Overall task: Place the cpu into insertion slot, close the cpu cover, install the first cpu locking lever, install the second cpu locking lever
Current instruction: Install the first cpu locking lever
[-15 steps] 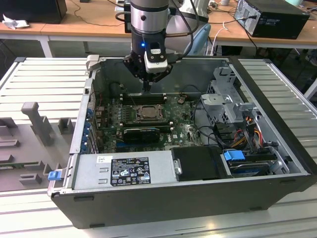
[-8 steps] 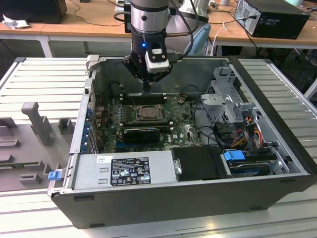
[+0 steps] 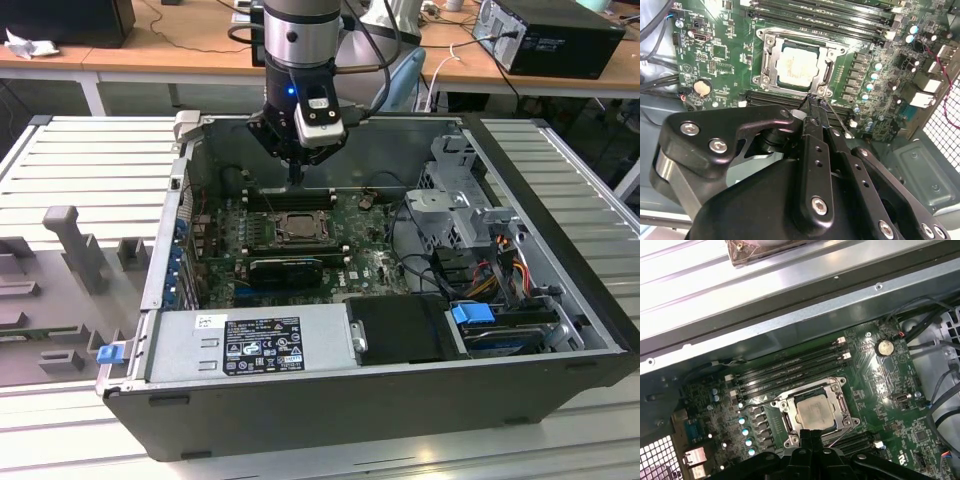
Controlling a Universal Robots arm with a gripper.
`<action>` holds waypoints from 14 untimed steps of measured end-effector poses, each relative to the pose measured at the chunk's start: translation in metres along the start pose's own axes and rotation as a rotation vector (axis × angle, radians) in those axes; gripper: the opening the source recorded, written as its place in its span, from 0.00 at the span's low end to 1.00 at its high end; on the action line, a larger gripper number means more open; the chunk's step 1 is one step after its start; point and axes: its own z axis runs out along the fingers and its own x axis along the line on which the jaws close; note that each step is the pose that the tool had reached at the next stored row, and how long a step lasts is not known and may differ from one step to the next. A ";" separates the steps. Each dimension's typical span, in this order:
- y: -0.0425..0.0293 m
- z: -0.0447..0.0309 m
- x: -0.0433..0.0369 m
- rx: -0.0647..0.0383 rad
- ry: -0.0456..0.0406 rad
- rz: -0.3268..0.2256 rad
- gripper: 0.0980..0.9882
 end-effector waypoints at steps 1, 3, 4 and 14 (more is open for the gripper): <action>0.0000 0.0000 0.0000 0.000 0.0001 -0.002 0.01; 0.0000 0.0000 0.0000 0.000 0.0004 -0.008 0.01; 0.0000 0.0000 0.0000 0.000 0.0007 -0.012 0.01; -0.0001 0.0001 0.0002 0.001 0.0045 -0.075 0.01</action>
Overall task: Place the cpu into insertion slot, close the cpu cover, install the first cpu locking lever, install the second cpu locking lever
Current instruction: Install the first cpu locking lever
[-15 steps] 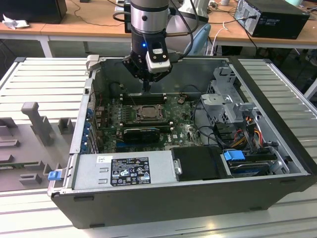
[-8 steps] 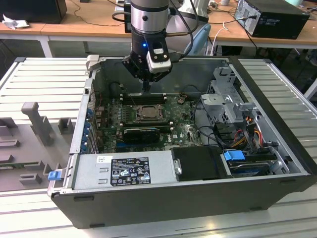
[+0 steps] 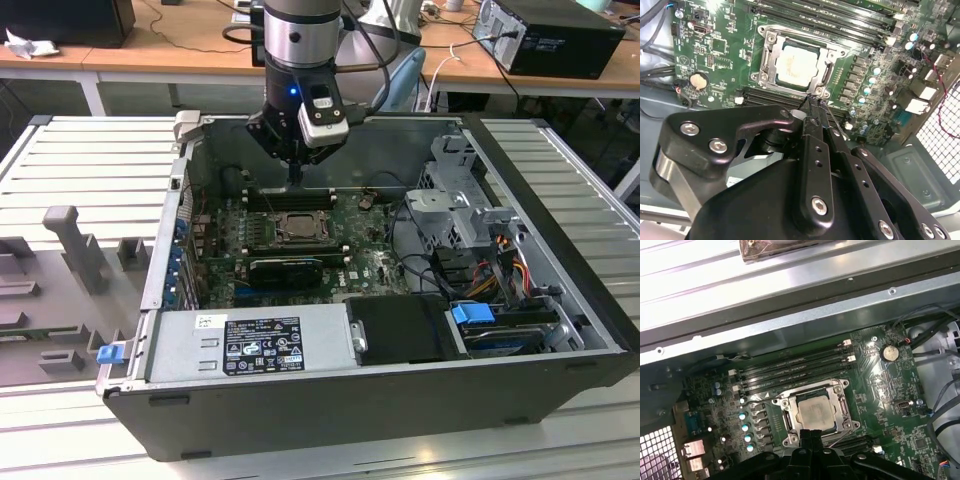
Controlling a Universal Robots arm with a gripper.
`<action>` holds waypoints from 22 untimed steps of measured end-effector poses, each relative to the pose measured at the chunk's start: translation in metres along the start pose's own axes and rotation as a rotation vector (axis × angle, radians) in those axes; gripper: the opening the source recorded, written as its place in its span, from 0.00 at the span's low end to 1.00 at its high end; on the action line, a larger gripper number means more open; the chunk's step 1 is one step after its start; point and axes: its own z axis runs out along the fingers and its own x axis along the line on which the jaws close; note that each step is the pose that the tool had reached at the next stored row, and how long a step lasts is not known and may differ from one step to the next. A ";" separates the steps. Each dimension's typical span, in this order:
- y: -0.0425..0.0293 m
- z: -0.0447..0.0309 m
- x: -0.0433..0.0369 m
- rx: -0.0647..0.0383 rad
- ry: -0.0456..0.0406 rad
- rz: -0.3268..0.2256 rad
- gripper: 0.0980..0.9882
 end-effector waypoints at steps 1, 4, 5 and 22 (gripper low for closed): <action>0.0000 0.0000 0.0001 0.000 0.0012 -0.019 0.01; 0.0000 0.0001 0.0002 0.001 0.0044 -0.073 0.01; 0.0000 0.0001 0.0001 0.001 0.0053 -0.087 0.01; -0.0015 0.0006 0.0056 0.005 0.0217 -0.362 0.01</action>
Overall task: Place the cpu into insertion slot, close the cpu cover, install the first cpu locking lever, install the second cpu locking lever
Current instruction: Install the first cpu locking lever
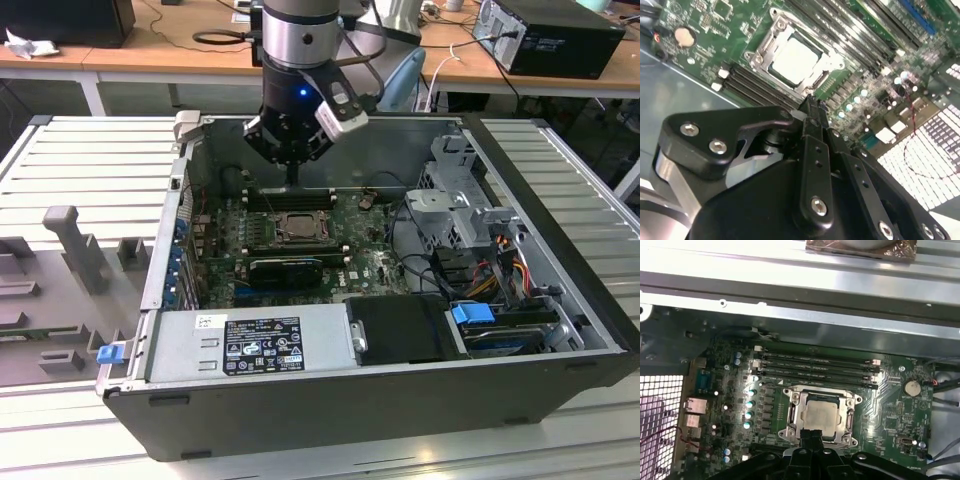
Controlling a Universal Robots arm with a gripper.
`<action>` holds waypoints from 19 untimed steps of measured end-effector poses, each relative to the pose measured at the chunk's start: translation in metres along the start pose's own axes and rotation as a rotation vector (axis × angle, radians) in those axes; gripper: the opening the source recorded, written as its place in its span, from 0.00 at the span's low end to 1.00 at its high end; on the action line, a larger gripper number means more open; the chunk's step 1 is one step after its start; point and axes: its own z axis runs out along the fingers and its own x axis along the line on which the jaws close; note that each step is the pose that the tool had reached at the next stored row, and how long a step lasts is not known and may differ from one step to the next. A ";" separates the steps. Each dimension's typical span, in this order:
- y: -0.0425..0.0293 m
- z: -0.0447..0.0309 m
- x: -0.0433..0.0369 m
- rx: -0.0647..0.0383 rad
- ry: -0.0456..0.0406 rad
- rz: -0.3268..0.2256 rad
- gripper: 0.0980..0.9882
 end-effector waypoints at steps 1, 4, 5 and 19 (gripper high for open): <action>0.0004 0.0001 0.0036 0.000 -0.0003 0.000 0.01; 0.0016 0.0006 0.0144 -0.001 -0.0014 0.000 0.01; 0.0018 0.0009 0.0160 -0.001 -0.0015 0.000 0.01; 0.0009 0.0182 0.0175 -0.003 0.0104 0.063 0.01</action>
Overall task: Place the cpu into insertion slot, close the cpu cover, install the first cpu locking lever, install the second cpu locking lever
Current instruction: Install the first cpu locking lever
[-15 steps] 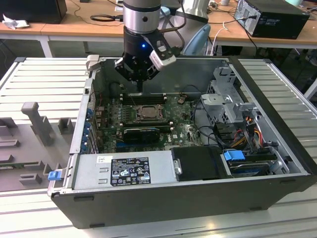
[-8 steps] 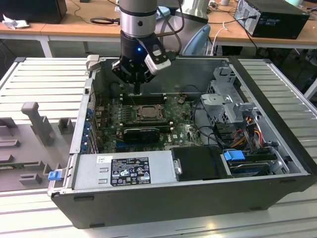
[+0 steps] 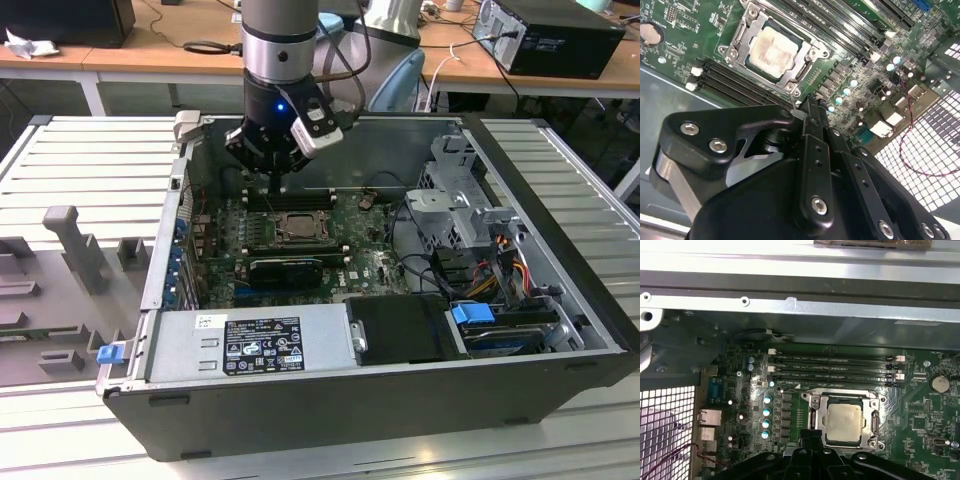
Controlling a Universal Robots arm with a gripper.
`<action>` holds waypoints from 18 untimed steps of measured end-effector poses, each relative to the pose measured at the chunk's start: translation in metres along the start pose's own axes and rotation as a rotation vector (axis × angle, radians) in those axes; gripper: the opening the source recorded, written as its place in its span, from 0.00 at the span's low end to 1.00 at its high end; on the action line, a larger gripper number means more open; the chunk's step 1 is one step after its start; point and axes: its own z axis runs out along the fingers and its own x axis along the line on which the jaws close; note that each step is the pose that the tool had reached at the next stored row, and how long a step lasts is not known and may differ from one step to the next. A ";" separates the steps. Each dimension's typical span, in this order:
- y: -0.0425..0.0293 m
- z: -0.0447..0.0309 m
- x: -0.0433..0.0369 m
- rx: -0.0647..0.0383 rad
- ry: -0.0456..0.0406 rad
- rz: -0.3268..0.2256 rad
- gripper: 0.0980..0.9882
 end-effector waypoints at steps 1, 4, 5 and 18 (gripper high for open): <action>0.0000 0.0006 0.0026 0.000 0.0000 0.000 0.01; 0.0011 0.0040 0.0181 0.000 -0.0001 0.001 0.01; 0.0018 0.0055 0.0225 0.000 -0.0001 0.001 0.01; 0.0353 0.0212 0.0283 0.000 0.0016 0.002 0.01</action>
